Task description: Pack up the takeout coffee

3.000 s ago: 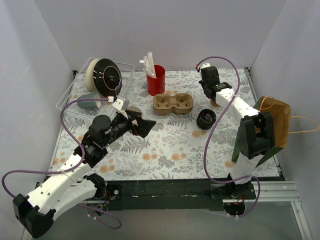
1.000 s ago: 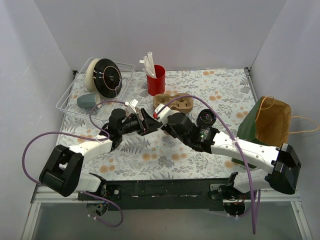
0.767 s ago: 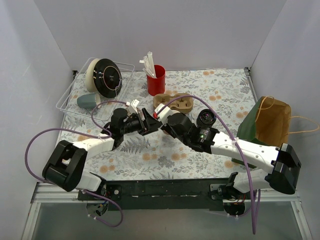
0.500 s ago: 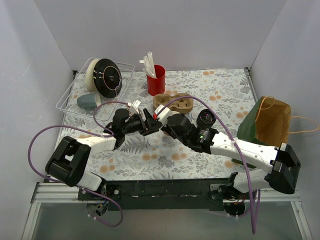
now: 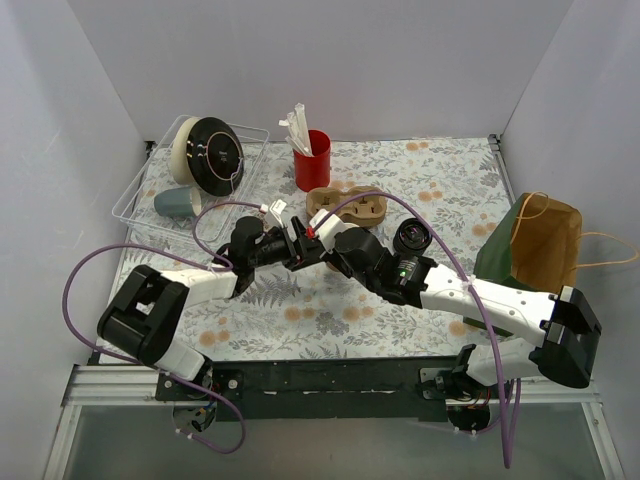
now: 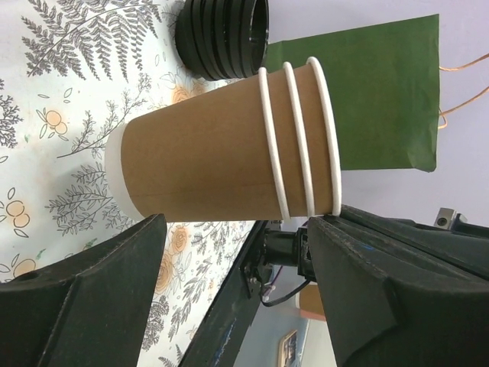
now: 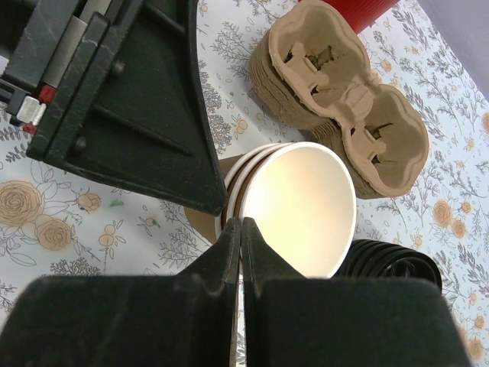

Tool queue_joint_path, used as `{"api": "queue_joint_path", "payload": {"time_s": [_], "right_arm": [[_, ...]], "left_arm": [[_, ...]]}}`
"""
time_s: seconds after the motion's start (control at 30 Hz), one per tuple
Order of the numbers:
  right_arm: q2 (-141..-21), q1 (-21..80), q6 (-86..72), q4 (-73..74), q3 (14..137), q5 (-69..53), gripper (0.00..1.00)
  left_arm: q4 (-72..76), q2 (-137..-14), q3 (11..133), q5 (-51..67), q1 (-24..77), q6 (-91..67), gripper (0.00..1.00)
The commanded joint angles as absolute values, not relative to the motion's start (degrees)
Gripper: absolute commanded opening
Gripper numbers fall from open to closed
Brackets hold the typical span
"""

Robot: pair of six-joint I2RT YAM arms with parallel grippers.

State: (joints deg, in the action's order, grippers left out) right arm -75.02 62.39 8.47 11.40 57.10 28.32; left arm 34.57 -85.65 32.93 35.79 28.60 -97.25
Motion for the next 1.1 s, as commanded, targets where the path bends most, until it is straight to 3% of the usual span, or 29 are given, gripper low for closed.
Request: {"api": "queue_joint_path", "payload": {"time_s": [0.0, 1.07], "right_arm": [[-74.79, 63.02, 7.56, 8.53, 57.57, 28.83, 0.01], [-75.24, 63.28, 8.0, 8.26, 57.48, 30.32, 0.01]], "left_arm": [[35.59, -85.96, 35.07, 34.98, 28.92, -96.94, 0.73], [34.01, -89.21, 34.89, 32.17, 30.06, -94.83, 0.71]]}}
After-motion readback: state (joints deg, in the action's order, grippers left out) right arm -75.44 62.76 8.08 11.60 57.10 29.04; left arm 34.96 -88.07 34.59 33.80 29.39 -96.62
